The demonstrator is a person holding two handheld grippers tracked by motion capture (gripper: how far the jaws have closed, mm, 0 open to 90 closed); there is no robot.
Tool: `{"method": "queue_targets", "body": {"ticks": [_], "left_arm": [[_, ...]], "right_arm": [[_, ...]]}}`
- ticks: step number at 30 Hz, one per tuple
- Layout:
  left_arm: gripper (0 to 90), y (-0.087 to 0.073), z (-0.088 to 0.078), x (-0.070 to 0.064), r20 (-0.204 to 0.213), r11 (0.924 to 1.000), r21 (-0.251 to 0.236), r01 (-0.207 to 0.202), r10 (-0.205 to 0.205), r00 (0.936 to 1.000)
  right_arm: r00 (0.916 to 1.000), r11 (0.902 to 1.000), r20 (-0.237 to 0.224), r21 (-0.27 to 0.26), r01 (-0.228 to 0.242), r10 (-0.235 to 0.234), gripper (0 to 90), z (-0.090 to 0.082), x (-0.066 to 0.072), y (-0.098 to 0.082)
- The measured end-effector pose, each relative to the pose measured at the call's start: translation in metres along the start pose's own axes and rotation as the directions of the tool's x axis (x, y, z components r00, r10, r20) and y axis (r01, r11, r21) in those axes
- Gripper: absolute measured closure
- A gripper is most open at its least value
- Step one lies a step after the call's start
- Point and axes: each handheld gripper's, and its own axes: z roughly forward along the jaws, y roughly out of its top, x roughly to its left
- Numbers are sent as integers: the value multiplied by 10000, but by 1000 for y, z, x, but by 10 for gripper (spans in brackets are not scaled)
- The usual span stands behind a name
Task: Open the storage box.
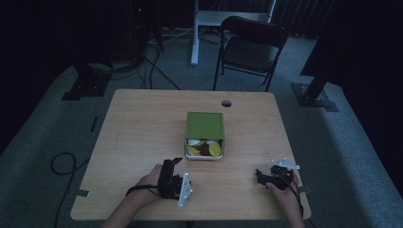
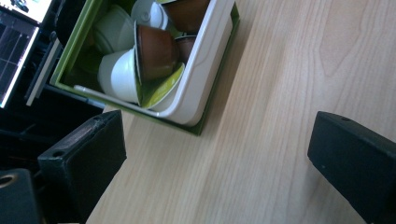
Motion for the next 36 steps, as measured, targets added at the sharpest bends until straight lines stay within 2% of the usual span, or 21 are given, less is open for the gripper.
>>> {"method": "queue_targets", "body": {"ticks": [5, 12, 20, 24, 25, 32, 35, 36], "left_arm": [[44, 7, 7, 0, -47, 9997, 67, -250, 250, 9997], [44, 16, 15, -2, -398, 9977, 133, -662, 667, 9970], [73, 22, 28, -8, -1084, 9922, 376, -1193, 1227, 9865], [165, 26, 35, -12, -1309, 9890, 522, -1384, 1441, 9809], [165, 27, 36, -13, -1383, 9887, 539, -1400, 1462, 9795], [339, 29, 46, -17, -1664, 9853, 881, -1467, 1597, 9730], [396, 32, 49, -20, -1751, 9807, 996, -1681, 1836, 9673], [419, 32, 51, -21, -1842, 9788, 1011, -1783, 1945, 9634]], "right_arm": [[10000, 10000, 2, -1, 1, -1, 107, 0, 0, 0], [10000, 10000, 2, -3, 2, -2, 107, 0, 0, 0], [10000, 10000, 1, -3, 3, -3, 107, 0, 0, 0], [10000, 10000, 0, -1, 3, -3, 107, 0, 0, 0], [10000, 10000, 0, -1, 3, -3, 107, 0, 0, 0], [10000, 10000, 0, -1, 3, -3, 107, 0, 0, 0], [10000, 10000, -1, -1, -1, 1, 107, 0, 0, 0], [10000, 10000, -1, -1, -3, 3, 107, 0, 0, 0]]}}
